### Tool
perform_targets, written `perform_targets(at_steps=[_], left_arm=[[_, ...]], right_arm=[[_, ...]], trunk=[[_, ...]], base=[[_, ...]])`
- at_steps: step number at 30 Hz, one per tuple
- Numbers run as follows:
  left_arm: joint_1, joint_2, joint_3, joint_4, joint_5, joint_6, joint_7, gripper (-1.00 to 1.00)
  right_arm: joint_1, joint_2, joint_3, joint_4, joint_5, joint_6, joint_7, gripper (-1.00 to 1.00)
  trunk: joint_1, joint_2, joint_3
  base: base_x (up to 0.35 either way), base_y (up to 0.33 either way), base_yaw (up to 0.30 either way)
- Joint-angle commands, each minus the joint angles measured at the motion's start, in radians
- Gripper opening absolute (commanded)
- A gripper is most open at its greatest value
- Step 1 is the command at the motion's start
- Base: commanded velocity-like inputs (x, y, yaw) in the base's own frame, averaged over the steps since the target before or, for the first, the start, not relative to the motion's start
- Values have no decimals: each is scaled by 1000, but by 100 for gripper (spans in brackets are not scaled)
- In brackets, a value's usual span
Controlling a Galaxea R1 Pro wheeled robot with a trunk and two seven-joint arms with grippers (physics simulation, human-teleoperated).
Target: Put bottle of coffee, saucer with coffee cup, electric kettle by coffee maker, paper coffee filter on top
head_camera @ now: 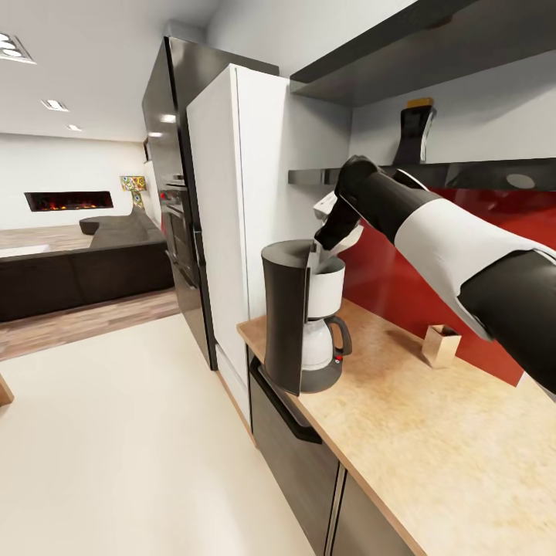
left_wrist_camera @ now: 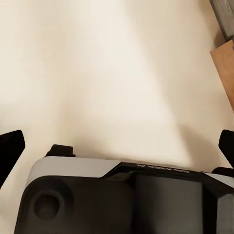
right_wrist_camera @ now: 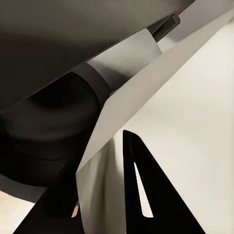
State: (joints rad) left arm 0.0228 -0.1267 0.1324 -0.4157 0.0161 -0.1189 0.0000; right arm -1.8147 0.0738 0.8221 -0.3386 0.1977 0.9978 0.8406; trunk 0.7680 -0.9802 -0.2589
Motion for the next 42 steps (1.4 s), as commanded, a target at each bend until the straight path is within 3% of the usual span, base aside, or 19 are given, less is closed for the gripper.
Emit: perform_targets(at_steps=[1,9,16,42], left_arm=[[0,-1,2,-2,1,-1,0,100],[0,-1,2,-2,1,-1,0,100],[0,-1,2,-2,2,-1,0,100],[0,-1,3,-2,2,-2,-1,100]], right_arm=[[-1,0,2,-1,9,2,9,-100],[-2,0,3,-2,4,1,21,-100],[-2,-2,11,-1,9,1,112,-100],[6,-3,14,12,9,-26,124,-100]], trunk=[[0,-1,-1],[0,-1,-1],[0,-1,-1],[0,-1,-1]], base=[[0,0,0],[0,0,0],[0,0,0],[0,0,0]])
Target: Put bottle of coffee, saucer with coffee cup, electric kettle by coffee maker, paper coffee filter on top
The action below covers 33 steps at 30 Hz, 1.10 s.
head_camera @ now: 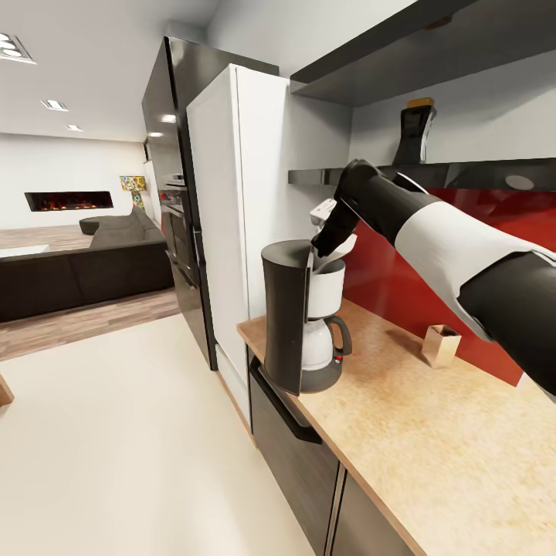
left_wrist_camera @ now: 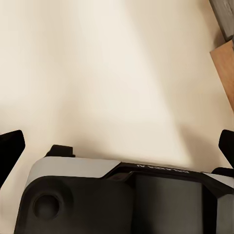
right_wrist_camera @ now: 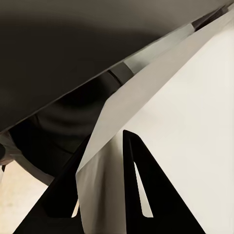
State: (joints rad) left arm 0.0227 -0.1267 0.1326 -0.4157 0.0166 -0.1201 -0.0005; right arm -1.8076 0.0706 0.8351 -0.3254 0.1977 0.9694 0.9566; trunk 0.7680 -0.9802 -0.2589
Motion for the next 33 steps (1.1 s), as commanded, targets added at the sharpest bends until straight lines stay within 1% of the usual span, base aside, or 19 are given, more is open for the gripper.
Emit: perform_targets(at_steps=[1,25,26,33], left_arm=[[0,-1,2,-2,2,-1,0,100],[0,-1,2,-2,2,-1,0,100],[0,-1,2,-2,1,-1,0,100],[0,-1,2,-2,1,-1,0,100]], right_arm=[[-1,0,1,-1,9,2,8,-100],[2,0,1,2,9,2,8,-100],[2,0,1,2,9,2,8,100],[2,0,1,2,9,2,8,100]], trunk=[[0,-1,-1],[0,-1,-1],[0,-1,-1],[0,-1,-1]], base=[[0,0,0],[0,0,0],[0,0,0],[0,0,0]])
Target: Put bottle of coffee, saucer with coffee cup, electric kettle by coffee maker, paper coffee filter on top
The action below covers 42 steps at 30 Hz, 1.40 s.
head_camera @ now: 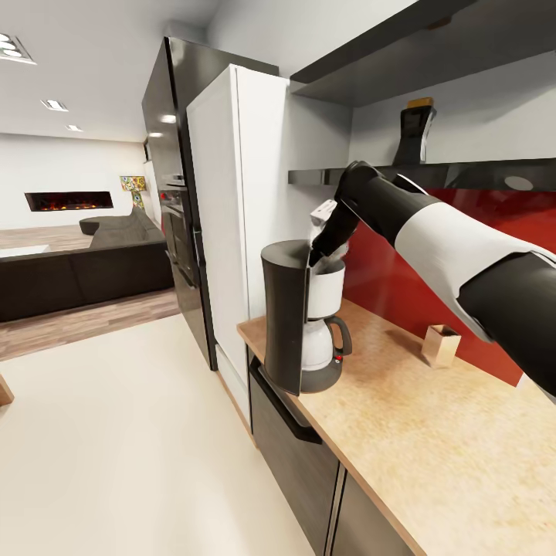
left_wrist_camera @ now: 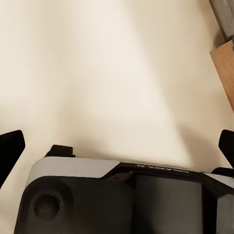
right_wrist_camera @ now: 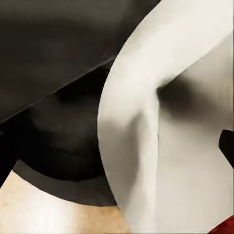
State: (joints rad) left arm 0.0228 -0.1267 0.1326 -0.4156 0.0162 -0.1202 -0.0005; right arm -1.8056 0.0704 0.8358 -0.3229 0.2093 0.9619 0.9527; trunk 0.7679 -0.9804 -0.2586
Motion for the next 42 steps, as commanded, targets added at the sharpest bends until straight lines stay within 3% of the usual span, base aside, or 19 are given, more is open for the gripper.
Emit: perform_targets(at_steps=[1,42], left_arm=[[0,-1,2,-2,2,-1,0,100],[0,-1,2,-2,2,-1,1,100]], right_arm=[[0,0,0,-1,-2,9,12,100],[-1,0,2,-5,-2,9,13,100]], trunk=[[0,-1,-1],[-7,13,5]], base=[[0,0,0],[0,0,0]])
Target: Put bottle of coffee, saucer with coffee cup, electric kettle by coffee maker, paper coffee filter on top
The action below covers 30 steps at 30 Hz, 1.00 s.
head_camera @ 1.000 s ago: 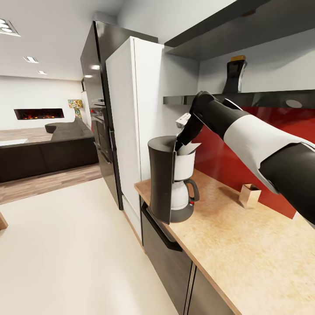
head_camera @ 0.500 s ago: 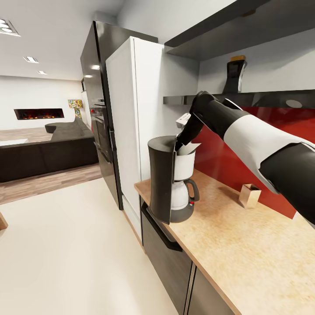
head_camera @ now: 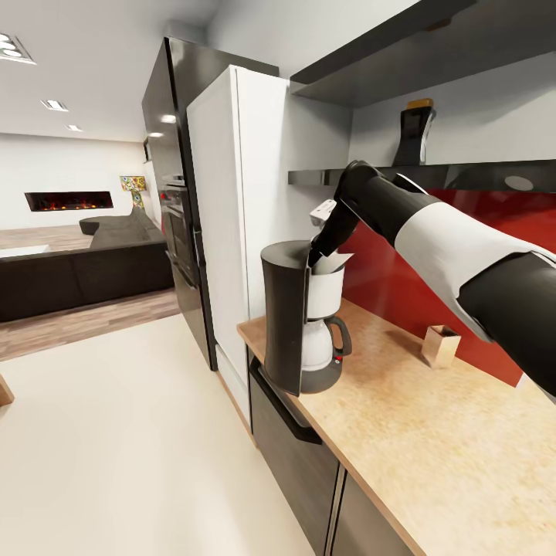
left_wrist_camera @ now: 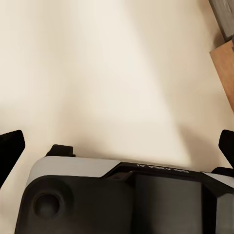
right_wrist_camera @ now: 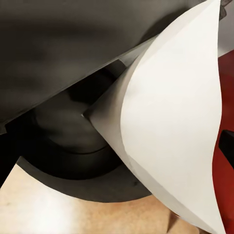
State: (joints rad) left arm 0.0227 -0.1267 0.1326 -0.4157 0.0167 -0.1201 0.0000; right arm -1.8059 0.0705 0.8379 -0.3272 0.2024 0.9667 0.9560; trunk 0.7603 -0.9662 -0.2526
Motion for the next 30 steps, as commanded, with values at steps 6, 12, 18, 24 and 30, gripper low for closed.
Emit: perform_targets(at_steps=[6,12,18,24,30], left_arm=[[0,-1,2,-2,2,-1,0,100],[0,-1,2,-2,2,-1,0,100],[0,-1,2,-2,1,-1,0,100],[0,-1,2,-2,1,-1,0,100],[0,-1,2,-2,2,-1,0,100]], right_arm=[[-1,0,0,-1,5,4,10,100],[-1,0,0,-2,6,4,10,100],[-1,0,0,-3,6,4,10,100],[-1,0,1,-3,6,5,10,100],[-1,-9,35,-3,6,6,10,100]], trunk=[[-4,6,2],[-19,34,14],[-19,34,14],[-19,34,14],[-19,34,14]], base=[[0,0,0],[0,0,0],[0,0,0],[0,0,0],[0,0,0]])
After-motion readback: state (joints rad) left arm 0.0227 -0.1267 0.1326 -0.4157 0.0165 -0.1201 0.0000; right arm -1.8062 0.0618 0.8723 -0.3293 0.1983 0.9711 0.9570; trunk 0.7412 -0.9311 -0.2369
